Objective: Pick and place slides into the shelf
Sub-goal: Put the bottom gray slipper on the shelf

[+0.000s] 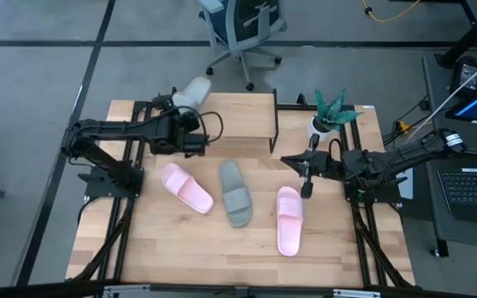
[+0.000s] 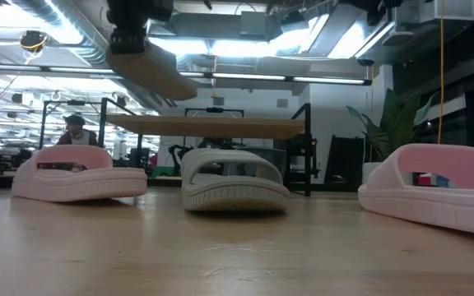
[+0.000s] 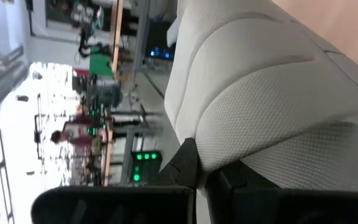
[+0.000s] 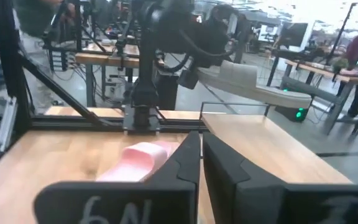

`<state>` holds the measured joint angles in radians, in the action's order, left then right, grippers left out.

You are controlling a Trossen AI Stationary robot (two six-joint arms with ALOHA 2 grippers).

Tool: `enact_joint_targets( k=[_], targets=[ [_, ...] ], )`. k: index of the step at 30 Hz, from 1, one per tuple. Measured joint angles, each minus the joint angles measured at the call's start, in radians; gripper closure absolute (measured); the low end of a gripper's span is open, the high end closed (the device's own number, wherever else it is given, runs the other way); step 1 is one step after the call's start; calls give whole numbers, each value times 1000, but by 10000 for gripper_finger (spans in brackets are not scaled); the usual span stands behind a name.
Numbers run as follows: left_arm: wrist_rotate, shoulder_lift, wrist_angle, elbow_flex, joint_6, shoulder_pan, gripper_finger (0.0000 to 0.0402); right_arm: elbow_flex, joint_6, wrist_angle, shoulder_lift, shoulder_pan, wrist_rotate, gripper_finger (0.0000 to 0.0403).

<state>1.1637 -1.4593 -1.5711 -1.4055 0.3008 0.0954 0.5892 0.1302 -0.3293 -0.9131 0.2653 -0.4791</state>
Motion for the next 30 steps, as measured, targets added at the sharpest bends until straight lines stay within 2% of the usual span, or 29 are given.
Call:
enact_joint_targets(
  k=[2, 4, 9, 11, 18, 25, 30],
  targets=[
    [0, -9, 0, 0, 0, 29, 399, -4, 28, -1, 3, -9, 8, 381],
    [-4, -17, 0, 0, 0, 51, 399, -5, 50, 6, 17, -30, 62, 383],
    [-11, -42, 1, 0, 0, 77, 398, -5, 38, 82, 127, -140, 384, 398],
    [-10, -41, 2, 0, 1, 77, 398, -5, 18, 134, 182, -190, 449, 396],
    [-28, -41, 12, 0, 4, 77, 399, -5, -15, 303, 315, -274, 525, 387],
    [-48, -41, 83, 0, 16, 76, 399, -5, 5, 347, 320, -277, 534, 397],
    [-71, -58, 129, 0, 40, 74, 399, -5, 10, 358, 320, -277, 534, 385]
  ],
)
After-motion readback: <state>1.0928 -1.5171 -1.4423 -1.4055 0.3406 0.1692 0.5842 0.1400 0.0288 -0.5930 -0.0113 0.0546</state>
